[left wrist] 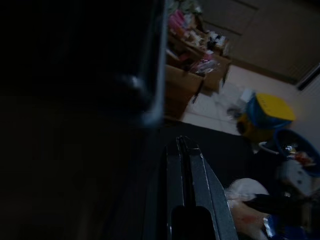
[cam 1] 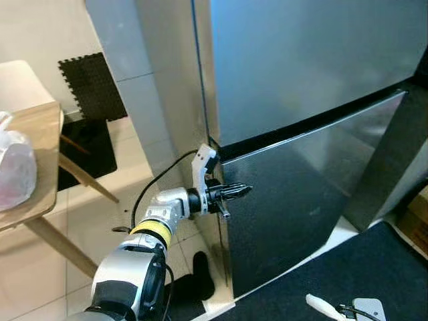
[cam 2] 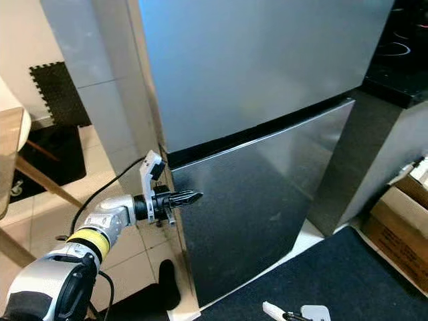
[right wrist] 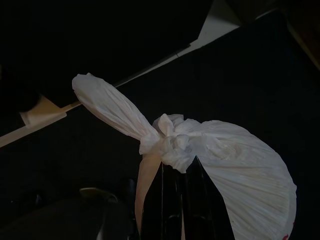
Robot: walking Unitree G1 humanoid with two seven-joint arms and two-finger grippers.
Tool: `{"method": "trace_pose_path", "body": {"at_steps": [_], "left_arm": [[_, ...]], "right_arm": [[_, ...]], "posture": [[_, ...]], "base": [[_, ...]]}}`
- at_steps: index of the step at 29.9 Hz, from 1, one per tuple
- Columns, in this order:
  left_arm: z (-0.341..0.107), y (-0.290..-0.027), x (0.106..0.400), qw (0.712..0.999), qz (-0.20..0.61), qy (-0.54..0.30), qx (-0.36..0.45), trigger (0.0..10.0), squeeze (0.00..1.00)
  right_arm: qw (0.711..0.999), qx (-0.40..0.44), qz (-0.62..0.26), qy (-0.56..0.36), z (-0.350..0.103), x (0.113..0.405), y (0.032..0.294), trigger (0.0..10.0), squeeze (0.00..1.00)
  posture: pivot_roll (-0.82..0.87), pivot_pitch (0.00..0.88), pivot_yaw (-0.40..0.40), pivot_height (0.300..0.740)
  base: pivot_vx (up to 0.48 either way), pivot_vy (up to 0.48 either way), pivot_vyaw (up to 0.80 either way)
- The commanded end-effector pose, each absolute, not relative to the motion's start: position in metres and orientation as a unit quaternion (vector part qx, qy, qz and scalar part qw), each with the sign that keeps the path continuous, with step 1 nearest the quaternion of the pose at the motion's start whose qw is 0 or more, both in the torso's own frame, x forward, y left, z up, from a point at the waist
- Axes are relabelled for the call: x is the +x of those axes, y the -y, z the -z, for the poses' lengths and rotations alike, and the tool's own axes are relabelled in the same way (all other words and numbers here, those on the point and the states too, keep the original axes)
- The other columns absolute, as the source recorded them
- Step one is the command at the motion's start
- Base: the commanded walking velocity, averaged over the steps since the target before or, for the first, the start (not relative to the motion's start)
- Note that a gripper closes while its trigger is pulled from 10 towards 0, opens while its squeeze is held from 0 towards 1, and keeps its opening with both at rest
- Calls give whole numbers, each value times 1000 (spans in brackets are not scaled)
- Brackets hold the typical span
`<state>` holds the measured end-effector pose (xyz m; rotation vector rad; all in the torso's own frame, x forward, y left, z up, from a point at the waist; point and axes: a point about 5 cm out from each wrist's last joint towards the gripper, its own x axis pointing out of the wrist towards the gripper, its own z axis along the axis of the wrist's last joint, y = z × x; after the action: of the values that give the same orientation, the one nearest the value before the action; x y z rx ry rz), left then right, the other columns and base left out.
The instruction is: Restocking fridge
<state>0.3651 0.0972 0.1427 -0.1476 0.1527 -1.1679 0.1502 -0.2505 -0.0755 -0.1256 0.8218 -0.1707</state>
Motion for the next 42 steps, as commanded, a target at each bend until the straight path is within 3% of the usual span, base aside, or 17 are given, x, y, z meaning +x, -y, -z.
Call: {"method": "trace_pose_path", "body": {"at_steps": [1, 7, 8, 10, 11, 14, 16, 19, 28, 36, 37, 39, 40, 42], "left_arm": [[-141, -93, 365, 831, 547, -76, -62, 10000, 0], [-143, -91, 367, 836, 540, -77, -66, 10000, 0], [-144, -92, 366, 833, 543, -74, -73, 10000, 184], [-144, -92, 366, 833, 543, -74, -73, 10000, 184], [-144, -95, 365, 827, 553, -71, -74, 10000, 1000], [-145, -107, 363, 818, 567, -67, -67, 10000, 1000], [-153, -130, 369, 861, 507, -25, 3, 10000, 1000], [-153, -139, 370, 877, 479, -10, 25, 10000, 1000], [-127, -161, 348, 861, 507, -39, -7, 10000, 1000], [-103, -186, 330, 871, 480, -72, 71, 10000, 1000], [-97, -188, 326, 867, 485, -84, 85, 10000, 937], [-93, -189, 323, 863, 489, -92, 92, 10000, 937], [-89, -190, 317, 856, 496, -94, 110, 10000, 647], [-87, -192, 313, 855, 498, -91, 115, 10000, 588]], "right_arm": [[910, -63, 80, -401, 77, 147, 249, 10000, 0], [910, -63, 82, -402, 78, 145, 250, 10000, 0], [909, -63, 83, -403, 78, 143, 250, 10000, 0], [909, -63, 83, -403, 78, 143, 250, 10000, 0], [909, -63, 84, -404, 78, 142, 251, 10000, 0], [908, -63, 85, -405, 79, 140, 250, 10000, 0], [908, -64, 82, -406, 80, 140, 249, 10000, 0], [908, -64, 80, -406, 80, 141, 248, 10000, 0], [909, -64, 73, -406, 80, 143, 244, 10000, 0], [905, -70, 67, -414, 82, 138, 247, 10000, 0], [905, -70, 66, -415, 82, 138, 247, 10000, 0], [905, -71, 66, -415, 82, 138, 247, 10000, 0], [905, -71, 65, -415, 82, 138, 246, 10000, 0], [905, -71, 65, -414, 82, 139, 246, 10000, 0]], "posture": [[-165, 85, 77, 726], [-165, 85, 77, 726], [-176, 81, 89, 726], [-176, 81, 89, 726], [-176, 80, 90, 726], [-175, 77, 90, 726], [-169, 73, 89, 726], [-164, 72, 91, 726], [-162, 73, 86, 726], [-150, 76, 72, 726], [-150, 76, 72, 726], [-152, 78, 75, 726], [-153, 78, 76, 726], [-154, 81, 78, 726]], "base": [[0, 0, 0], [0, 0, 0], [0, 0, 0], [0, 0, 0], [0, 0, 0], [0, 0, 0], [0, 0, 0], [0, 0, 0], [0, 0, 0], [0, 0, 0], [0, 0, 0], [0, 0, 0], [0, 0, 0], [0, 0, 0]]}}
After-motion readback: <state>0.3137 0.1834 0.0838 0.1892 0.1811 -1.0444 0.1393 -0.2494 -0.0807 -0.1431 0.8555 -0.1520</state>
